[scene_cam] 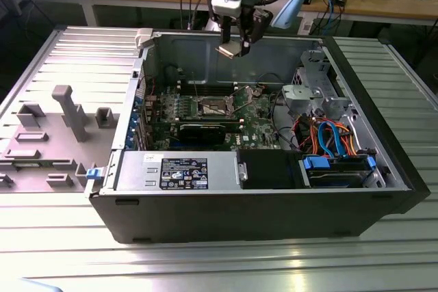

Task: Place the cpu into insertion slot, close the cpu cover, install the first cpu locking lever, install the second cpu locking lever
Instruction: 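Place the cpu into insertion slot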

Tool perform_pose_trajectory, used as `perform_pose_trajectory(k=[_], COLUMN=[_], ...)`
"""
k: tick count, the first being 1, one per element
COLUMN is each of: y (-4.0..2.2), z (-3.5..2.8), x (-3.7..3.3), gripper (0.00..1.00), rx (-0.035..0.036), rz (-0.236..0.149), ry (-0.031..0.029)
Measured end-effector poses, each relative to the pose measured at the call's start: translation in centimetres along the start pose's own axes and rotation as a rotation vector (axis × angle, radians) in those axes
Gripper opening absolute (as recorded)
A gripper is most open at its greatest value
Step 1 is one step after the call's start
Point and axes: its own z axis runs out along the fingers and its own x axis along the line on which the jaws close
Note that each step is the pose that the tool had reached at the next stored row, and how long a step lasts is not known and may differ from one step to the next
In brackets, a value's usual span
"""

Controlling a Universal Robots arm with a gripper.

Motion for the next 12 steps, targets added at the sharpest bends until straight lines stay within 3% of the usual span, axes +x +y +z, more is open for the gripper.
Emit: perform_pose_trajectory(k=[12], y=[0.00], z=[0.00], x=[0.00], gripper=[0.54], rx=[-0.0002], rz=[0.014], ry=[-0.0013])
